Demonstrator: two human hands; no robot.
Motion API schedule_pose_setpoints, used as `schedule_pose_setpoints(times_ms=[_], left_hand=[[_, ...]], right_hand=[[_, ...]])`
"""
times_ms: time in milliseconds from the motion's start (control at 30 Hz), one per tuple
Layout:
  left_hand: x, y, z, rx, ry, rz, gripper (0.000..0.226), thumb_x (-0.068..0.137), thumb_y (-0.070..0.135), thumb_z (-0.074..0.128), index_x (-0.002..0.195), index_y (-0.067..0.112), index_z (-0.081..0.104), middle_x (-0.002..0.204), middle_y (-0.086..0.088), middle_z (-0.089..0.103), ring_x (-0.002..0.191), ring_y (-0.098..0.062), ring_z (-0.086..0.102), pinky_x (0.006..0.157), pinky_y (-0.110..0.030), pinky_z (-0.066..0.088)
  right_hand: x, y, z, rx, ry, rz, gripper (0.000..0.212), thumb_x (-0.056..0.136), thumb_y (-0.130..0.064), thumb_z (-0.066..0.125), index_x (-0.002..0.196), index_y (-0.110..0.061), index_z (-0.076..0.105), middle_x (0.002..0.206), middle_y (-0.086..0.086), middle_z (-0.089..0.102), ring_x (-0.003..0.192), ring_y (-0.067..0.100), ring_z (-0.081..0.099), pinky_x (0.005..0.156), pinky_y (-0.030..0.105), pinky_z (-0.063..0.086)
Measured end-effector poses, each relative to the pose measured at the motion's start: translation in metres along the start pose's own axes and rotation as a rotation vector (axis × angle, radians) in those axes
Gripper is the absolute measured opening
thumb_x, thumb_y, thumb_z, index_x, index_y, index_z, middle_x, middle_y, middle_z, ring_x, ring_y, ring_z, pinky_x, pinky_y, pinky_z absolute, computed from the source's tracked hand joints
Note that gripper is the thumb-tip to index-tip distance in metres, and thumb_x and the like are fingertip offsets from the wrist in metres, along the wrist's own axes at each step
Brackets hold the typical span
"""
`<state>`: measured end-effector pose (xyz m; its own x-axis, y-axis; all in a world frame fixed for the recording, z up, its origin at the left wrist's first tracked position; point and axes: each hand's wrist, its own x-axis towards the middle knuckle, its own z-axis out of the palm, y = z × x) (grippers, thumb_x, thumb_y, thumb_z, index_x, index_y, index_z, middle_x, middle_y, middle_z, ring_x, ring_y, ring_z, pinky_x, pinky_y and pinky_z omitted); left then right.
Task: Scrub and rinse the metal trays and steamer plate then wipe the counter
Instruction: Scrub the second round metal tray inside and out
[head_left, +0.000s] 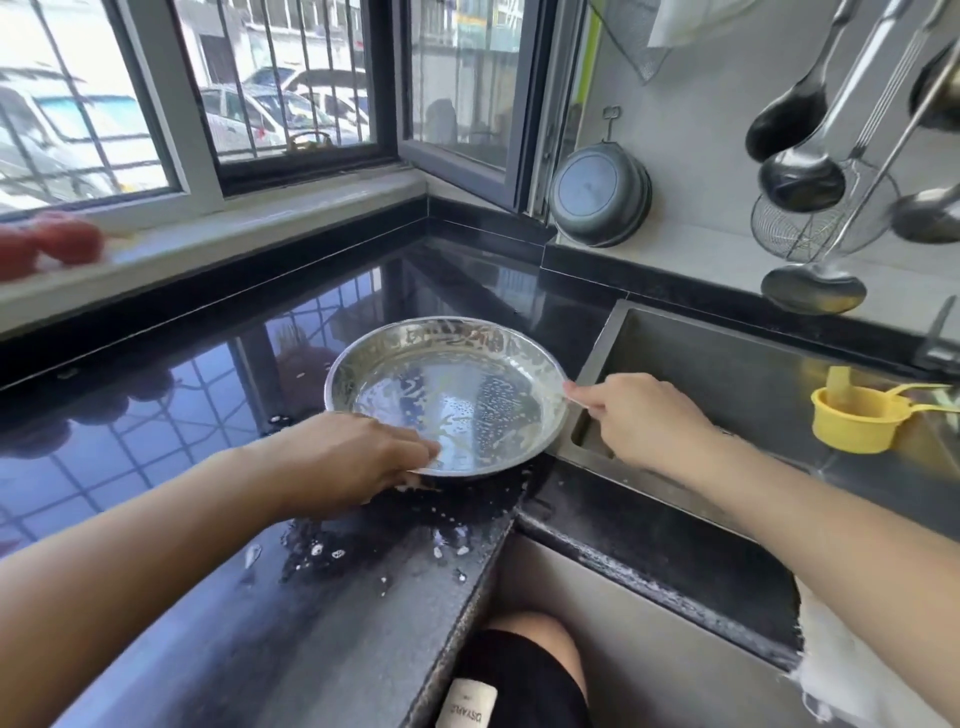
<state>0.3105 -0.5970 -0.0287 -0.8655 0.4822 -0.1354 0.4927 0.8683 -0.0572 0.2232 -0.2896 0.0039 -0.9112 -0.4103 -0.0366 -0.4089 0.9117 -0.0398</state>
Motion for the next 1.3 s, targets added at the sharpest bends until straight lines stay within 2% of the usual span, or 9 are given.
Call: schedule_pose_setpoints(times_ms=[100,267,433,567,733,800,1133,1200,1300], left_hand=[[-0.004,0.007,-0.021,0.175,-0.123,-0.206,0.015,0.096,0.021,0.052,0.1,0.031,0.042,0.117,0.008,0.068,0.105,-0.024,0.064,0.088,-0.036,0.051],[0.03,0.064,-0.024,-0.023,0.019,-0.16,0.032,0.104,0.059,0.041,0.102,0.027,0.045,0.117,0.003,0.063,0.106,-0.027,0.064,0.078,-0.038,0.045],[0.051,0.069,-0.005,-0.041,0.075,-0.174,0.017,0.104,0.018,0.046,0.095,0.025,0.033,0.107,-0.004,0.064,0.092,-0.033,0.062,0.069,-0.037,0.037],[0.024,0.038,-0.015,-0.141,-0.091,-0.187,0.027,0.09,0.004,0.048,0.109,0.024,0.051,0.1,0.007,0.061,0.083,-0.02,0.055,0.071,-0.035,0.043],[0.016,0.033,-0.032,0.081,-0.132,-0.339,0.004,0.098,0.026,0.051,0.1,0.027,0.048,0.098,0.002,0.059,0.088,-0.026,0.059,0.064,-0.035,0.038],[0.029,0.05,-0.025,-0.035,-0.11,-0.314,0.019,0.103,0.042,0.05,0.113,0.027,0.054,0.113,0.001,0.065,0.101,-0.028,0.063,0.071,-0.036,0.042],[-0.007,0.019,-0.014,0.02,-0.111,-0.241,0.019,0.101,0.019,0.05,0.116,0.029,0.056,0.111,0.003,0.069,0.098,-0.025,0.065,0.08,-0.042,0.054],[-0.001,0.021,-0.015,0.032,-0.064,-0.28,0.007,0.102,0.024,0.05,0.095,0.027,0.049,0.099,0.002,0.064,0.09,-0.026,0.062,0.074,-0.04,0.052],[0.013,0.034,-0.009,-0.003,0.011,-0.213,0.023,0.107,0.039,0.046,0.088,0.026,0.041,0.098,-0.001,0.066,0.093,-0.031,0.064,0.074,-0.039,0.048]], right_hand=[[-0.001,-0.006,0.006,0.049,0.036,-0.048,0.062,0.102,-0.014,0.04,0.147,-0.057,0.038,0.12,-0.005,0.058,0.11,0.03,0.06,0.084,0.04,0.05],[-0.033,-0.001,0.017,0.105,0.135,-0.13,0.056,0.104,-0.024,0.039,0.144,-0.063,0.033,0.086,-0.012,0.05,0.094,0.032,0.06,0.08,0.045,0.053],[-0.04,-0.003,0.026,0.093,0.102,-0.159,0.059,0.103,-0.022,0.038,0.147,-0.061,0.032,0.084,-0.011,0.045,0.098,0.033,0.059,0.077,0.042,0.049],[-0.009,0.017,0.019,0.075,0.066,-0.044,0.057,0.103,-0.02,0.04,0.146,-0.058,0.038,0.095,-0.011,0.052,0.099,0.032,0.059,0.082,0.042,0.05],[-0.02,-0.012,0.016,0.115,0.034,-0.199,0.059,0.103,-0.019,0.038,0.146,-0.06,0.035,0.075,-0.016,0.037,0.093,0.031,0.059,0.076,0.039,0.047],[-0.038,-0.031,0.017,0.14,0.01,-0.277,0.058,0.103,-0.022,0.039,0.145,-0.062,0.035,0.078,-0.014,0.037,0.098,0.032,0.06,0.075,0.035,0.04],[0.004,-0.004,0.005,-0.01,0.028,-0.028,0.063,0.103,-0.013,0.038,0.149,-0.056,0.036,0.138,0.001,0.058,0.114,0.033,0.06,0.083,0.038,0.047],[0.0,-0.011,0.008,-0.015,0.04,-0.079,0.066,0.1,-0.012,0.037,0.149,-0.056,0.034,0.131,0.003,0.06,0.105,0.034,0.061,0.083,0.04,0.052],[-0.027,-0.028,0.013,0.029,0.013,-0.2,0.062,0.101,-0.018,0.037,0.148,-0.059,0.033,0.104,0.003,0.059,0.099,0.036,0.062,0.08,0.041,0.05]])
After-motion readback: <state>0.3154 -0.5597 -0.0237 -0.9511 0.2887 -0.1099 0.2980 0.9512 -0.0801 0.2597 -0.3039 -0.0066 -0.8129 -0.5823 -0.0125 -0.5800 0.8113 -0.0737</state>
